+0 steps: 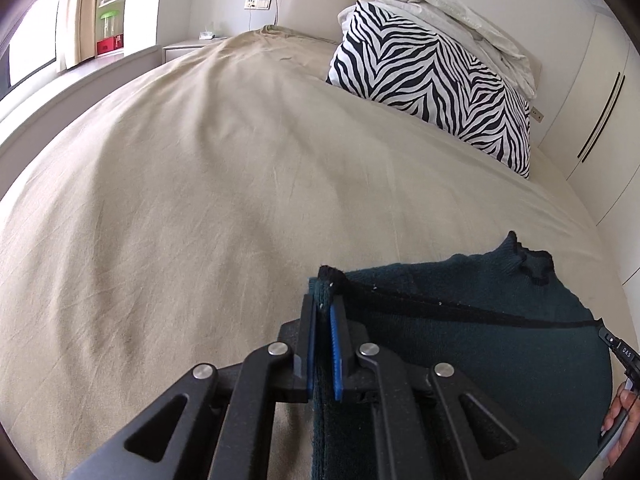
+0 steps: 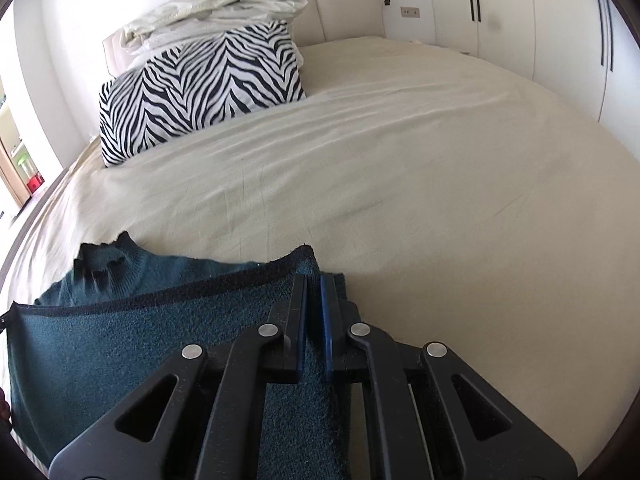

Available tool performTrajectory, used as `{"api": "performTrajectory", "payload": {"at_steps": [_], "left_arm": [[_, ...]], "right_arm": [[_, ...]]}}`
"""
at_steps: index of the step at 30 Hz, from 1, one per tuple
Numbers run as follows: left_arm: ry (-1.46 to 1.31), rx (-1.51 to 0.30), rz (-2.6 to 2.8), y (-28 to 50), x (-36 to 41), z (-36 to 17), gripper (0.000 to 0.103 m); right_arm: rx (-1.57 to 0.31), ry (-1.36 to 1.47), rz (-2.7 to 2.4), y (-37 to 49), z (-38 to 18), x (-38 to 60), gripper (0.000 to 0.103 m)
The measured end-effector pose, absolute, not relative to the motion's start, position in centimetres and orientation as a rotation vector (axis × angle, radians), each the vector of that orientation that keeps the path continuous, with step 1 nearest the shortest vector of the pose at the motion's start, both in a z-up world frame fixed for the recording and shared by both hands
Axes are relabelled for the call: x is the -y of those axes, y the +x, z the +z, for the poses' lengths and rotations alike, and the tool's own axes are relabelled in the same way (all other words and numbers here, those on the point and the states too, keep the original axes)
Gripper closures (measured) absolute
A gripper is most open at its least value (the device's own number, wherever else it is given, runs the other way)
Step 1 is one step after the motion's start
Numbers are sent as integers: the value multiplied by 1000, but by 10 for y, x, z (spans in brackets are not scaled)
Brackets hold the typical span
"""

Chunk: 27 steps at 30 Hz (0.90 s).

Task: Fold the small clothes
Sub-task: 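Release the sweater edge with both grippers and lift them away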

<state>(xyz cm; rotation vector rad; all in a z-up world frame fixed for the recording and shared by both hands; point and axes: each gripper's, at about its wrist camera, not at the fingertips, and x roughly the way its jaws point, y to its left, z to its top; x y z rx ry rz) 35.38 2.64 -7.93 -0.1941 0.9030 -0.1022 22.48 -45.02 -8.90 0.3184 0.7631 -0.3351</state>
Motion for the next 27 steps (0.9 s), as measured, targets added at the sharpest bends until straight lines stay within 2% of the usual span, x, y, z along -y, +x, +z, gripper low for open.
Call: {"api": "performTrajectory", "payload": {"at_steps": [4, 8, 10, 12, 15, 22, 27], "left_arm": [[-186, -904, -92, 354, -26, -85, 94], [-218, -895, -84, 348, -34, -78, 76], [-211, -869, -63, 337, -38, -68, 76], [-193, -828, -54, 321, -38, -55, 76], [-155, -785, -81, 295, -28, -38, 74], [-13, -760, -144, 243, 22, -39, 62], [27, -885, -148, 230, 27, -82, 61]], "right_arm": [[-793, 393, -328, 230, -110, 463, 98], [-797, 439, -296, 228, -111, 470, 97], [-797, 475, -290, 223, -112, 475, 96], [-784, 492, -349, 209, -106, 479, 74], [-722, 519, -411, 179, -89, 482, 62], [-732, 473, -124, 146, -66, 405, 62], [-842, 417, 9, 136, -95, 348, 65]]}}
